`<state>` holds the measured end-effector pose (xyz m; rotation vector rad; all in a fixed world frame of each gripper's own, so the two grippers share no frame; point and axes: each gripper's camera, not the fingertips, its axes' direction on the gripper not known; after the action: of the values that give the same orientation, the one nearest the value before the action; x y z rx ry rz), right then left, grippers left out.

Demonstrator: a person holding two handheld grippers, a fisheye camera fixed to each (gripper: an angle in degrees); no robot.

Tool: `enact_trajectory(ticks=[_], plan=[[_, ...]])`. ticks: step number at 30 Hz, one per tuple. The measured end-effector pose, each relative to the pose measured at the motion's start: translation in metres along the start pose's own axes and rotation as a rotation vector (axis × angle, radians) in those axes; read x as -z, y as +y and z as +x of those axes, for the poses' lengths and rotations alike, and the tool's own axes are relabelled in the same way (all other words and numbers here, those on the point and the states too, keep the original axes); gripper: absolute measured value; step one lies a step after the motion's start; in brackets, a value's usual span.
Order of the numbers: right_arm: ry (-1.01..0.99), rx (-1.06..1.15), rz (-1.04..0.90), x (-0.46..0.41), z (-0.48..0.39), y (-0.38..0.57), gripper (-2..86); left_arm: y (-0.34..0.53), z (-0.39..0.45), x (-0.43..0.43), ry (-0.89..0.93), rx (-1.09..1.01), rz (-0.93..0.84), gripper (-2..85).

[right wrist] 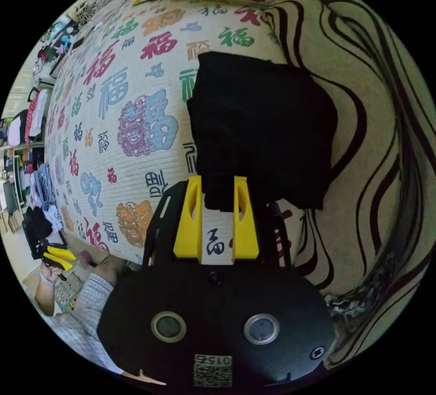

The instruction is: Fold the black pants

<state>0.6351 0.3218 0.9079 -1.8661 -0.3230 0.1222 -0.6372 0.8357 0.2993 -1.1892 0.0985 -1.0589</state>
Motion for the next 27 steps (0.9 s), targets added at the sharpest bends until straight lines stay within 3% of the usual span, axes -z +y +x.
enact_trajectory(ticks=[4, 7, 9, 15, 17, 21, 23, 27], plan=[[-0.12, 0.013, 0.033, -0.003, 0.036, 0.0, 5.1, -0.021, 0.027, -0.024, 0.037, 0.02, -0.016, 6.6], [-0.393, 0.075, 0.274, 0.024, 0.062, 0.02, 3.8, -0.029, 0.037, -0.028, 0.012, 0.059, -0.005, 6.3], [-0.624, 0.246, 0.444, 0.052, 0.067, 0.034, 3.3, -0.033, 0.038, -0.027, 0.028, 0.087, 0.027, 6.1], [-1.248, 0.733, 0.621, 0.102, -0.005, 0.045, 3.2, -0.012, 0.027, -0.007, 0.279, 0.247, 0.311, 5.9], [-1.367, 0.778, 0.667, 0.108, -0.025, 0.046, 3.4, 0.002, 0.03, 0.011, 0.26, 0.268, 0.401, 5.8], [-1.728, 0.602, 0.775, 0.086, -0.011, 0.033, 3.7, 0.039, 0.043, 0.064, 0.209, 0.255, 0.568, 5.3], [-1.708, 0.476, 0.779, 0.066, 0.005, 0.03, 3.8, 0.055, 0.05, 0.084, 0.179, 0.232, 0.601, 5.0], [-1.54, 0.073, 0.575, -0.012, 0.044, 0.024, 3.8, 0.086, 0.056, 0.11, 0.054, 0.23, 0.568, 5.4]])
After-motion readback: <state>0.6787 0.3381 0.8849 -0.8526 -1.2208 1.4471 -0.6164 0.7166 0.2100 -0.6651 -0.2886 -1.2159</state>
